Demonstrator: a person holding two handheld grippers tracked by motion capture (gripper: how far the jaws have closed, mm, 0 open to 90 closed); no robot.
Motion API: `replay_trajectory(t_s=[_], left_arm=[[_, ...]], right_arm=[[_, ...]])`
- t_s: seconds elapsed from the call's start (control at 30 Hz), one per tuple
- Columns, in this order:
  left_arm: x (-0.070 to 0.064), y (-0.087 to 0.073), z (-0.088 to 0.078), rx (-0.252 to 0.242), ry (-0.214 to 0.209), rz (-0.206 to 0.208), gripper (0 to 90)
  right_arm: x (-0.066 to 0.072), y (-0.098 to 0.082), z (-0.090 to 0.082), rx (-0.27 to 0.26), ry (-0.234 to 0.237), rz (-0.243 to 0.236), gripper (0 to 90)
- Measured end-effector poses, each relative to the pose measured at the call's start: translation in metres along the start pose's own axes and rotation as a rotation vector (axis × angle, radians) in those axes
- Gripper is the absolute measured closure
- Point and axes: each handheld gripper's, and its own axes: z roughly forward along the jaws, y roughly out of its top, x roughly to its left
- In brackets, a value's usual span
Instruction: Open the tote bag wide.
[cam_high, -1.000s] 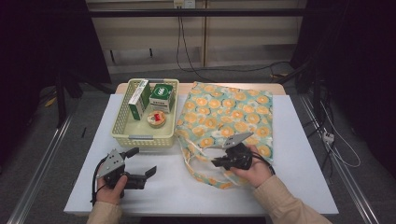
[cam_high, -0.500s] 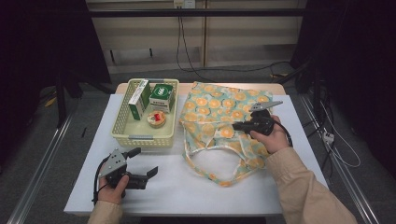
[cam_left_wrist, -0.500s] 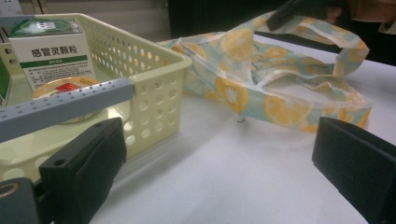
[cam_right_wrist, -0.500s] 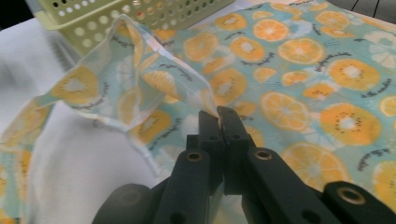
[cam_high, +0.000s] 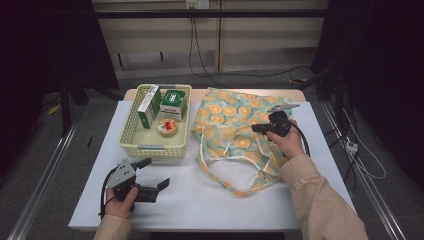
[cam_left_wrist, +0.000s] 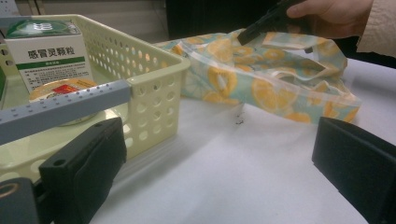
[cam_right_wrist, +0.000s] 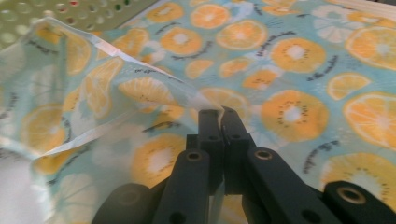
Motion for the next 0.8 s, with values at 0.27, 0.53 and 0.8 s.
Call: replay_trajectory(t_s=[0.27,0.53,0.8], left_arm=[[0.001,0.0,-0.001,-0.004,0.001,-0.004,2.6],[0.0,0.002,0.0,-0.006,-0.002,0.002,2.6],[-0.001,0.002,-0.001,-0.01,0.008,0.002,2.6]], right_arm=[[-0.012,-0.009,0.008,0.037,-0.021,0.042,89.3],[0.001,-0.002,-0.003,-0.007,-0.02,0.053,65.4],[0.04,0.019,-0.036,-0.029,-0.016,-0.058,42.9]])
